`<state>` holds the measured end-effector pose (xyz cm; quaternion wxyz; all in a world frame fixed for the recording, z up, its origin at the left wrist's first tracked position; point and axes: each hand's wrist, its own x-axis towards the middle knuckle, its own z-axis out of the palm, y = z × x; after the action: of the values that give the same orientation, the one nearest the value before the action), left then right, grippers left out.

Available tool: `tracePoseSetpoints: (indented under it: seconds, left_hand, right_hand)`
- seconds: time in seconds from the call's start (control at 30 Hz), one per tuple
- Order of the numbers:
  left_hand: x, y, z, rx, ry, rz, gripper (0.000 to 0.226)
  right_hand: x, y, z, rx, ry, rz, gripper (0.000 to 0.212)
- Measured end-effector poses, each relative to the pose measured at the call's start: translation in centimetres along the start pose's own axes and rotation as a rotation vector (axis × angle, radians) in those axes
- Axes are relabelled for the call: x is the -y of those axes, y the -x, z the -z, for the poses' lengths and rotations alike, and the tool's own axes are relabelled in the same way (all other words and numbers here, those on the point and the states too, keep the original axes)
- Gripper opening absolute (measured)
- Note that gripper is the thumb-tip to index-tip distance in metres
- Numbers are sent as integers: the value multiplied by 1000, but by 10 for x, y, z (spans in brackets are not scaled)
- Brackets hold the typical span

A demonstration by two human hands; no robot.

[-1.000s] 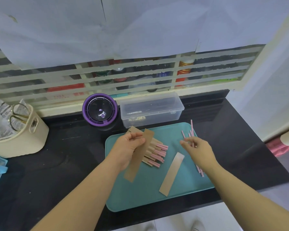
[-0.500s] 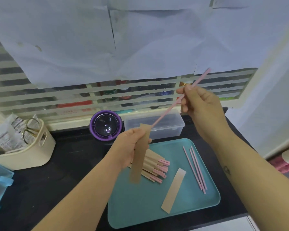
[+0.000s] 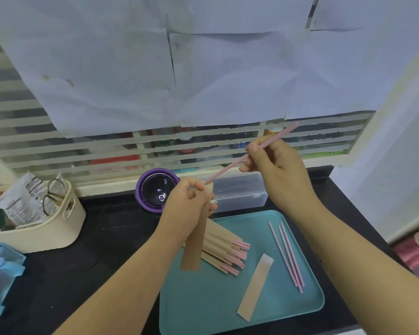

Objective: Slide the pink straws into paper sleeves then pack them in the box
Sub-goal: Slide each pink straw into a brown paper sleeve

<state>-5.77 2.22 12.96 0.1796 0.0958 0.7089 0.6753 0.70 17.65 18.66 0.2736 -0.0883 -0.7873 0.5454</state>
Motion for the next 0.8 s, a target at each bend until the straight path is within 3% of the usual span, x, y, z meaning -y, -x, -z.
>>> tracePoseSetpoints:
  seconds: [0.4, 0.6, 0.8]
  left_hand:
    - [1, -2, 3, 50, 62, 90, 24]
    - [2, -4, 6, 51, 168, 151, 21]
    - [4, -3, 10, 53, 164, 159, 20]
  right_hand:
    - [0, 14, -10, 114, 275, 193, 9]
    - [-1, 19, -15, 221, 375, 293, 28]
    - [-1, 21, -17, 248, 367, 302, 33]
